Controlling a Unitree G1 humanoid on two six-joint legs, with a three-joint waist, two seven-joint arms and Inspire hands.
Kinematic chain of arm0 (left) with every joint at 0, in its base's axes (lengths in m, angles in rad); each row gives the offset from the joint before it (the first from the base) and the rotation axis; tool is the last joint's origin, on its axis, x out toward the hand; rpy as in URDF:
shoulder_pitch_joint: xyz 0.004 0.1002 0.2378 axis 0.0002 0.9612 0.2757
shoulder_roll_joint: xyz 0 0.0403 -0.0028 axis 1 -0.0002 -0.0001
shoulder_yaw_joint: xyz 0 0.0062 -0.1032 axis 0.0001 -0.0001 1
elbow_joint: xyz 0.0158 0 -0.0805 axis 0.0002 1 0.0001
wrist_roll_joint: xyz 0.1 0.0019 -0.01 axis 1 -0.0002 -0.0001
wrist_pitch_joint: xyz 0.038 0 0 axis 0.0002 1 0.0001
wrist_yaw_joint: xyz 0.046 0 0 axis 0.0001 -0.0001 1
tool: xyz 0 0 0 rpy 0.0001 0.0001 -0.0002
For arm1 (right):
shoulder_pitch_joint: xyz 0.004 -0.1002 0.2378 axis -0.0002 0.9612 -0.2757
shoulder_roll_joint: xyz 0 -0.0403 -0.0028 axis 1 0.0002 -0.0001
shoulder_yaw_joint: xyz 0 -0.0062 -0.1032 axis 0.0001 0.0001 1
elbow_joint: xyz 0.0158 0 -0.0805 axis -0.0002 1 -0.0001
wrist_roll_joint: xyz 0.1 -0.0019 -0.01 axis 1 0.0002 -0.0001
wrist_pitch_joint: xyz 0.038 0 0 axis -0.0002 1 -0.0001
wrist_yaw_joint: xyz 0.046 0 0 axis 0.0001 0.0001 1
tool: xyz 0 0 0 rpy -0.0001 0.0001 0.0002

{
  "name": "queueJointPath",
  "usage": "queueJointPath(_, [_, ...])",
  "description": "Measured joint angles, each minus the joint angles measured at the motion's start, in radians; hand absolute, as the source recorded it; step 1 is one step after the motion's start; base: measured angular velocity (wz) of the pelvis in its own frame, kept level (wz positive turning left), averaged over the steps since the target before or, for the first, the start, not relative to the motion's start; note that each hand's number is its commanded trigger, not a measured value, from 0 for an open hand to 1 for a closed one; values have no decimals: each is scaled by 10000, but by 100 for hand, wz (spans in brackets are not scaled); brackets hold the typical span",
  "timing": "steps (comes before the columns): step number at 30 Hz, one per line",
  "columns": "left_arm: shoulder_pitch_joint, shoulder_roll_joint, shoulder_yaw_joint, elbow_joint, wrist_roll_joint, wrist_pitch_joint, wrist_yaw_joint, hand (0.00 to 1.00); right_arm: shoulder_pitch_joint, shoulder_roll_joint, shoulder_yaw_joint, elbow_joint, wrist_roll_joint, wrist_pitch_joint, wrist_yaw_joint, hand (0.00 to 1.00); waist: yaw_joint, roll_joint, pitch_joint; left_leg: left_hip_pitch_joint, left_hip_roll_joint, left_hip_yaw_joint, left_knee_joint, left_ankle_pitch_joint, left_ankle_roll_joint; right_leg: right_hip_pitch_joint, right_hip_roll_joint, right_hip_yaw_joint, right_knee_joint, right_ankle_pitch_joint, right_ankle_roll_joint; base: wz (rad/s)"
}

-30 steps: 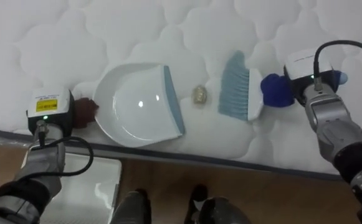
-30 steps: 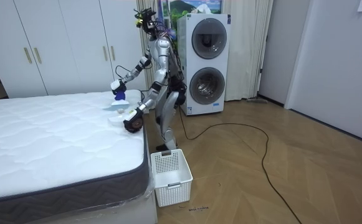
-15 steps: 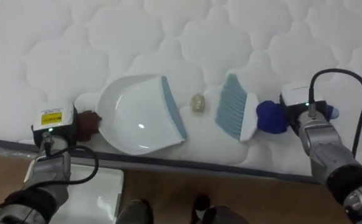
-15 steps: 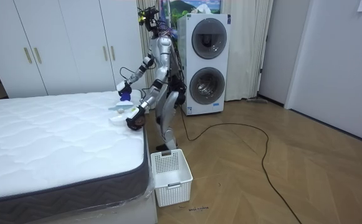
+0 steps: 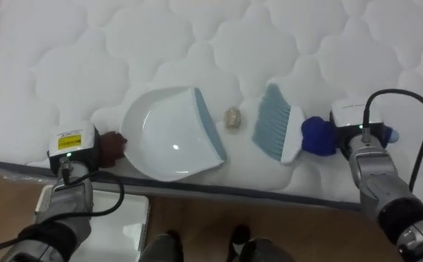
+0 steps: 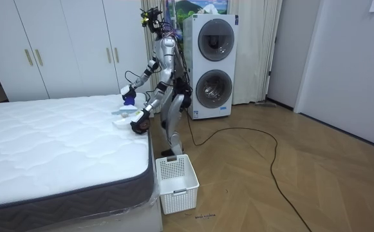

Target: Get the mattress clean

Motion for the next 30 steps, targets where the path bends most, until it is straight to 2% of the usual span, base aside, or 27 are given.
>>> queueJointPath(4, [3,1,-11,19,-184,-69,121,100,17,58,88,-289,-293,17,-160,100,-71,-24,30,16,7,-7,-44,34,-54,7,18,17,37,-55,-26,0])
queueJointPath(6, [2,10,9,24,-264,-93,159,100,18,127,86,-356,-360,17,-262,100,-141,-25,85,12,15,-21,-48,41,-65,16,28,11,36,-69,-38,0])
queueJointPath(8, [2,40,24,28,-256,-103,276,100,36,246,74,-560,-373,18,-414,100,-226,-25,176,8,22,-20,-59,40,-68,6,37,2,22,-69,-40,0])
queueJointPath(10, [11,48,25,27,-255,-125,345,100,36,310,72,-578,-377,26,-530,100,-234,-21,190,4,26,-13,-63,40,-69,-9,51,23,16,-69,-40,-2])
queueJointPath(20, [258,322,7,-9,-273,-296,529,100,241,730,194,-1189,-615,255,-563,100,-262,-70,162,60,23,106,-272,76,-120,-154,137,271,-52,-33,-62,-7])
queueJointPath(26, [286,359,22,-56,-270,-237,339,100,395,1059,475,-1485,-566,299,-548,100,-275,-108,144,208,22,100,-601,259,-182,-45,187,255,-301,45,-112,-1])
queueJointPath(30, [286,361,93,-85,-258,-212,143,100,551,1111,468,-1795,-572,299,-356,100,-280,-106,142,209,20,94,-566,261,-182,-27,187,256,-307,45,-110,0])
